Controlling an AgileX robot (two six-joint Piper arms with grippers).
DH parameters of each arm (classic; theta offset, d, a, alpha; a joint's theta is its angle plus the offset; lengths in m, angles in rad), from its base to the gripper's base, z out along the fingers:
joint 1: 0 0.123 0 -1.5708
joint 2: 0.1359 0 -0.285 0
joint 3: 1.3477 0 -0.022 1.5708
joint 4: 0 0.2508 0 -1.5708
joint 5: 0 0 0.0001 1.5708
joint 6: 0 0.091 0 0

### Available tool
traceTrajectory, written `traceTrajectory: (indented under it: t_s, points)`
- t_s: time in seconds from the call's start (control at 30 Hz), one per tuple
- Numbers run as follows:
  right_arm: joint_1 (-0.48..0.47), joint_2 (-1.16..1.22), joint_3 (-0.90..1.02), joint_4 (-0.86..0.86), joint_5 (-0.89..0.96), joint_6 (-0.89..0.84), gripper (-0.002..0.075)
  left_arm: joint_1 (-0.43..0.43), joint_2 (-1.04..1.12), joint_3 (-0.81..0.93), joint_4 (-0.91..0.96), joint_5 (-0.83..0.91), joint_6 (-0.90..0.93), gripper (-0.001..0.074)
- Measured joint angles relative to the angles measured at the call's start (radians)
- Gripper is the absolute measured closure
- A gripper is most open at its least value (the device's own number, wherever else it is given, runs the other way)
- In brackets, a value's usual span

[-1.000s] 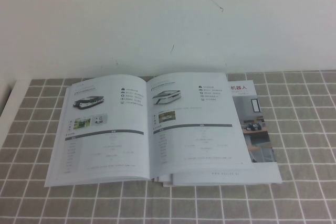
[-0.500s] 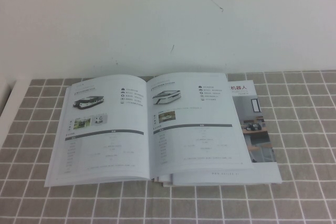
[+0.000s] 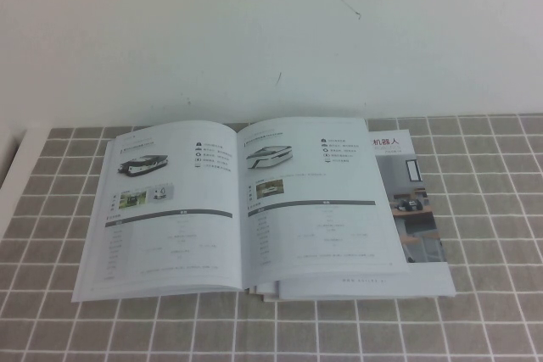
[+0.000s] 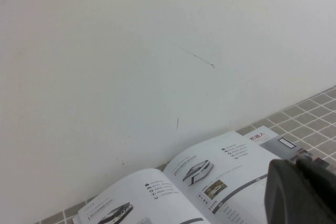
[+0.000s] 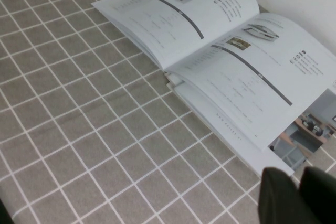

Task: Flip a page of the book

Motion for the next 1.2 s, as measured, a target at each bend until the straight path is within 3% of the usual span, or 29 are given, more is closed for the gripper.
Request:
traceTrajectory:
  t_s: [0.37, 0.7, 0.93, 1.2]
  points:
    - [0.000, 0.000, 0.000, 0.000, 0.000, 0.000, 0.0636, 0.000, -0.010, 0.068, 0.052, -0.035, -0.025, 0.0738]
    - [0.000, 0.000, 0.000, 0.000, 0.000, 0.000, 0.0636, 0.000, -0.144, 0.448, 0.485, -0.242, -0.460, 0.0738]
    - [0.000, -0.002, 0.000, 0.002, 0.000, 0.000, 0.0636, 0.000, -0.175, 0.680, 0.559, -0.336, -0.508, 0.0738]
    - [0.000, -0.002, 0.000, 0.002, 0.000, 0.000, 0.0636, 0.000, -0.177, 0.697, 0.568, -0.385, -0.553, 0.0738]
